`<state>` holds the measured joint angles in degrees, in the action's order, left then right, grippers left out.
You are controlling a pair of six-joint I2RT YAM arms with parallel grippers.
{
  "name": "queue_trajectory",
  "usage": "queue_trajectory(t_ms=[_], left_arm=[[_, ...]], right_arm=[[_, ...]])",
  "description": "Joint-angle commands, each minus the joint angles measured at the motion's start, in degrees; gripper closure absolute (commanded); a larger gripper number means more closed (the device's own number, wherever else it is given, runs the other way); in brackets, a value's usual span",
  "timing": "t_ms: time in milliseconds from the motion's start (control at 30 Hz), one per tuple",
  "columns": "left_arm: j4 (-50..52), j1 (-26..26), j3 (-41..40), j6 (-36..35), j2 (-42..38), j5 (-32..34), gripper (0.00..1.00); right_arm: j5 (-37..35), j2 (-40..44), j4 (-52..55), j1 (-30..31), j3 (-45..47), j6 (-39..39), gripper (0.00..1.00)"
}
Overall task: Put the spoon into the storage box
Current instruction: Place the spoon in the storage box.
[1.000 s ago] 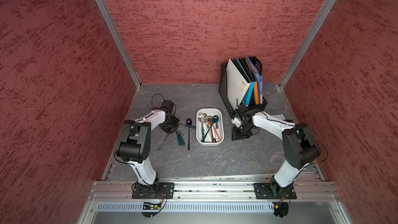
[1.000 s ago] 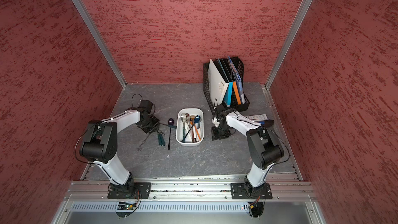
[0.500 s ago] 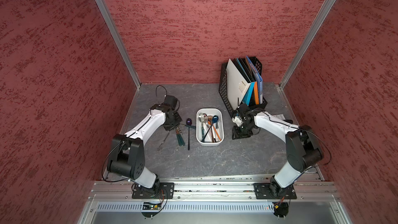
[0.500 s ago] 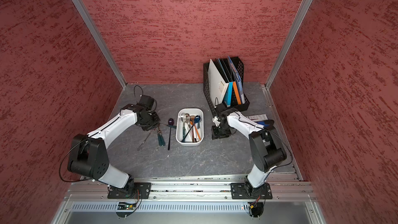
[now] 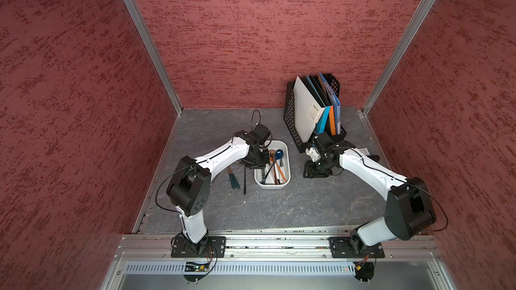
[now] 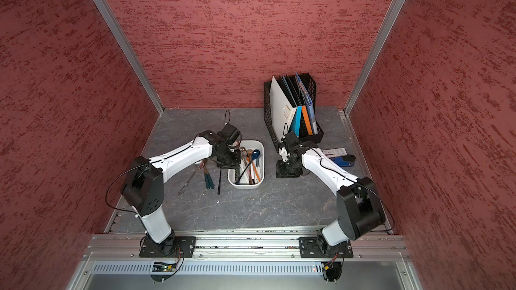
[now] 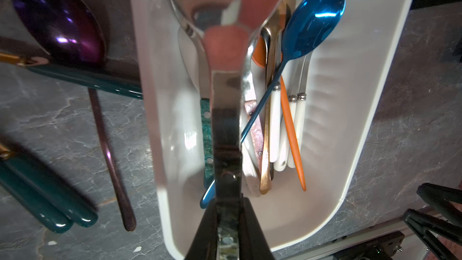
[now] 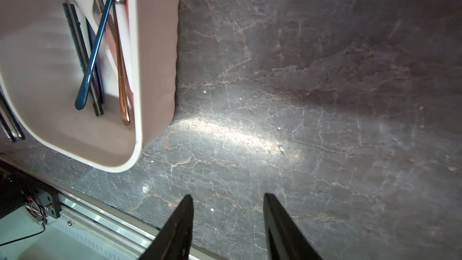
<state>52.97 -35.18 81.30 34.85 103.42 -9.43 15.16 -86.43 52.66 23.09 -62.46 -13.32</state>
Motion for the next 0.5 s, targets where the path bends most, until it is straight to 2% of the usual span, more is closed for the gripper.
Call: queue_trajectory(t_ms=[0,467], left_arm=[[0.40,-0.97,1.81,-1.36,1.30,-1.69,0.94],[3.97,-0.66,7.59,-4.26,10.49,-1.83,0.94]], right_arm=[[-1.17,1.44,0.81,-0.08,0.91,-1.20,0.52],[-0.22,1.05,-0.89,-0.13,2.72,-0.97,0.52]])
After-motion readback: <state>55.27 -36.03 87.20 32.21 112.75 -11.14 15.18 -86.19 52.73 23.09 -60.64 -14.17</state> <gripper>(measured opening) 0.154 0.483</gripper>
